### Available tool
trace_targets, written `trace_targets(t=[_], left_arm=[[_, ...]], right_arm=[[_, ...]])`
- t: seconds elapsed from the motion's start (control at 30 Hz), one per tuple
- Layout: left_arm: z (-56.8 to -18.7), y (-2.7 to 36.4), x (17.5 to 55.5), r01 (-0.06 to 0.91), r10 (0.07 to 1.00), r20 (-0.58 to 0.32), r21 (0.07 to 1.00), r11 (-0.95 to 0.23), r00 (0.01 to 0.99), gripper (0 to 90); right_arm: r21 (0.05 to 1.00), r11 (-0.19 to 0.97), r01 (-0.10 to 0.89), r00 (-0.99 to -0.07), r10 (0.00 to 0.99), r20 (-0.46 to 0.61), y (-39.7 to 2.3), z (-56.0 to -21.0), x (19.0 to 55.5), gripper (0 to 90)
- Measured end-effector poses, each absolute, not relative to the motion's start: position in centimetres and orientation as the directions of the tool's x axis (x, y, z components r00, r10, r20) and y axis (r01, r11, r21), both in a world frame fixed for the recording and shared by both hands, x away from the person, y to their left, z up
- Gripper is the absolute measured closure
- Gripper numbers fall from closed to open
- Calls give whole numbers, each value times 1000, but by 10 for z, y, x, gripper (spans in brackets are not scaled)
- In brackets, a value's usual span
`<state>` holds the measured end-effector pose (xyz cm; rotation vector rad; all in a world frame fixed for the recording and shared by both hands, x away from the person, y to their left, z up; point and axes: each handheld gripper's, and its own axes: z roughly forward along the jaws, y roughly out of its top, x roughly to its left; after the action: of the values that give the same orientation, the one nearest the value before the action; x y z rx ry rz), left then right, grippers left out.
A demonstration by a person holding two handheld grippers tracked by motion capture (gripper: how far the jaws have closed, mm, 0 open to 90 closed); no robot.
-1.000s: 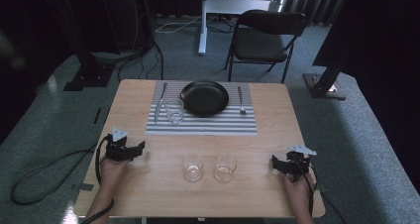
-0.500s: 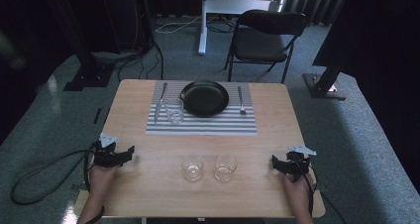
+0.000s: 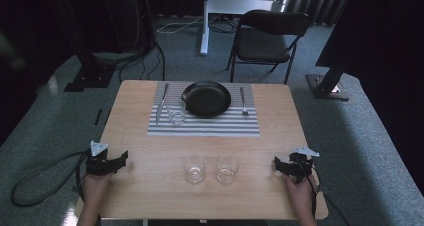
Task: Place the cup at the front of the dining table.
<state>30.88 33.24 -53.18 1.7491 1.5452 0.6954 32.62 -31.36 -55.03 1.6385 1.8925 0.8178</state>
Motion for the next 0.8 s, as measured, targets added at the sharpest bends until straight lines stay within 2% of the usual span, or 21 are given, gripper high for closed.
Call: trace_targets(t=[0.47, 0.67, 0.8], left_arm=[[-537, 343, 291, 663, 995, -33, 747, -41, 99, 188], [-540, 343, 284, 678, 995, 3, 731, -72, 102, 188], [-539, 344, 279, 681, 996, -12, 730, -55, 93, 188]], right_arm=[[721, 94, 687, -148, 989, 12, -314, -550, 326, 120], [721, 94, 687, -148, 989, 13, -314, -550, 326, 120], [721, 94, 687, -148, 989, 12, -314, -550, 326, 120]])
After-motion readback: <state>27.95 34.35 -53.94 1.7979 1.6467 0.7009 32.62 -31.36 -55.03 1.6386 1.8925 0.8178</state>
